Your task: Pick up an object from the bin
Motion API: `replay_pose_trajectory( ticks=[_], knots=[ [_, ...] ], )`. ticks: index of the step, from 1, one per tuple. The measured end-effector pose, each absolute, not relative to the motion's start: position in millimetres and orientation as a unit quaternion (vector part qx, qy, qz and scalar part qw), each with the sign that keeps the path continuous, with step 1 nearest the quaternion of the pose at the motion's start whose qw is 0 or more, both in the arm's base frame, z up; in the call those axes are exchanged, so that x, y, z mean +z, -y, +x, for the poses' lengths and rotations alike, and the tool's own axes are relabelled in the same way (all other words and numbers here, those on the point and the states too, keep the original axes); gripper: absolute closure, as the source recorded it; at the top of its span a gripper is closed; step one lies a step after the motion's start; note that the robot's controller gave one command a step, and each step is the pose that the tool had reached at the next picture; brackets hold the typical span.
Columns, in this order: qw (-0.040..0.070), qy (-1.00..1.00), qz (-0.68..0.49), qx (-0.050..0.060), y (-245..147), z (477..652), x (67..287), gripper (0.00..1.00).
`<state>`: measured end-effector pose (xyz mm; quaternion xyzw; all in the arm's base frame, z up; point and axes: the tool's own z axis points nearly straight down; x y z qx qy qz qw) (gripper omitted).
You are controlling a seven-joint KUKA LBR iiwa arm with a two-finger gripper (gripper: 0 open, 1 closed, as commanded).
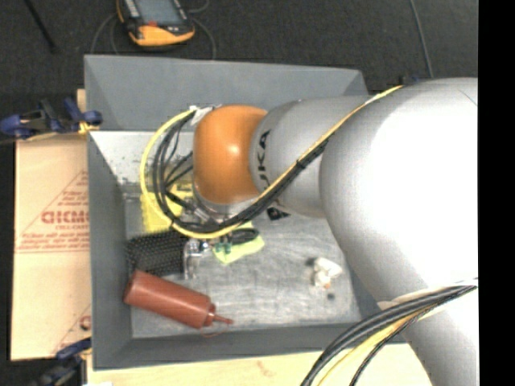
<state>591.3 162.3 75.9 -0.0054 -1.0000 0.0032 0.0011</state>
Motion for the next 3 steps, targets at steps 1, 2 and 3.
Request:
replay_pose_trajectory(
  ticks=[1,2,3],
  knots=[
    [0.002,1.000,-0.006,0.002,-163,590.1,90,1.00],
    [-0.001,1.000,-0.006,0.001,-163,591.4,103,1.00],
    [-0.002,1.000,-0.006,0.000,-163,592.0,110,1.00]
  ],
)
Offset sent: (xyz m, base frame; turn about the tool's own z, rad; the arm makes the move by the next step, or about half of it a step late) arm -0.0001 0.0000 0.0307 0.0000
